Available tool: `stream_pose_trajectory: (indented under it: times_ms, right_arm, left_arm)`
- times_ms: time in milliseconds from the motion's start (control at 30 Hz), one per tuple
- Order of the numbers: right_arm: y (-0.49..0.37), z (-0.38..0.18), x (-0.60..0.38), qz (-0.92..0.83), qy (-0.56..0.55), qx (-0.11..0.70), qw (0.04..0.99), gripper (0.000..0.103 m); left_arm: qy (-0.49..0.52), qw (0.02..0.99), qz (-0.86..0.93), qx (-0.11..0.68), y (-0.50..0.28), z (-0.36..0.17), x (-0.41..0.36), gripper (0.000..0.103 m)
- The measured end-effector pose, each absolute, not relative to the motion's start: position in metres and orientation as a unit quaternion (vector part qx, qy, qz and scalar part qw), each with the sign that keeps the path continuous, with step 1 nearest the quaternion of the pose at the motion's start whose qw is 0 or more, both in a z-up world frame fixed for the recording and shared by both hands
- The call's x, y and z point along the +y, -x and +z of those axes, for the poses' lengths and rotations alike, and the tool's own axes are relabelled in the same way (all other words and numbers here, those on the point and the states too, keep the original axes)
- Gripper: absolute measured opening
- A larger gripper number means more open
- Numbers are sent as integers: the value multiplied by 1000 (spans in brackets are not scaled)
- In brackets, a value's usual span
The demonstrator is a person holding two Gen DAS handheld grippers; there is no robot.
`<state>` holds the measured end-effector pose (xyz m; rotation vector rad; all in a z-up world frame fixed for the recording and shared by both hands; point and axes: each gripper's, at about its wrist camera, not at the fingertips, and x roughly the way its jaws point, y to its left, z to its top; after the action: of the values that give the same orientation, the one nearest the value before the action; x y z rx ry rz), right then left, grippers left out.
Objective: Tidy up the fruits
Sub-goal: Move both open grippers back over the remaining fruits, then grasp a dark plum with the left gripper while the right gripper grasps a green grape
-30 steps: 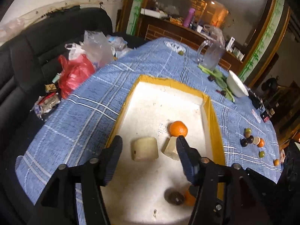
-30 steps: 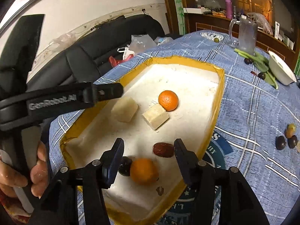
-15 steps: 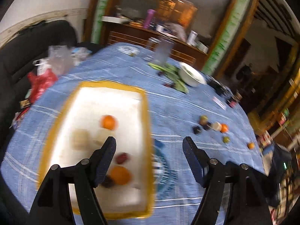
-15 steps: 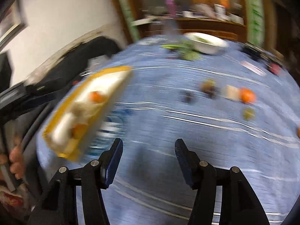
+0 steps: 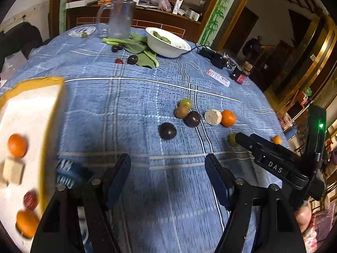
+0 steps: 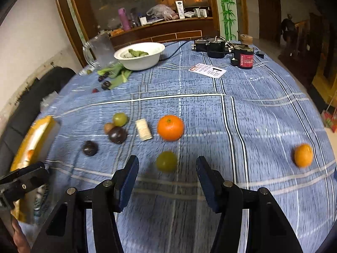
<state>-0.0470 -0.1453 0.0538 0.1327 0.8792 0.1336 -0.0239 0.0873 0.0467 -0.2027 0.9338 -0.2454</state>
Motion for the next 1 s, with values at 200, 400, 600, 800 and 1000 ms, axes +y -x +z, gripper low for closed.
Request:
stream_pose_trajectory:
  times_ms: [200,400,600,800,1000]
  right_arm:
    - [32,35,-145,69,-70,434,895,51]
    - [29,32,-148,78,-71,436,894,37]
    - [31,33,-142,86,-58,431,896,25]
    - [39,40,-144,94,-65,413,904,24]
    - [45,45,-142,102,-69,397,909,24]
  left_arm:
    - [70,883,-116,449,-7,29,69,55]
    - [27,881,-113,459,-25,14,50,38]
    - [0,890,-98,446,-21,14,47,21]
    - [8,902,-92,423,-4,33,57,21]
    - [63,911,-73,401,32,69,102,21]
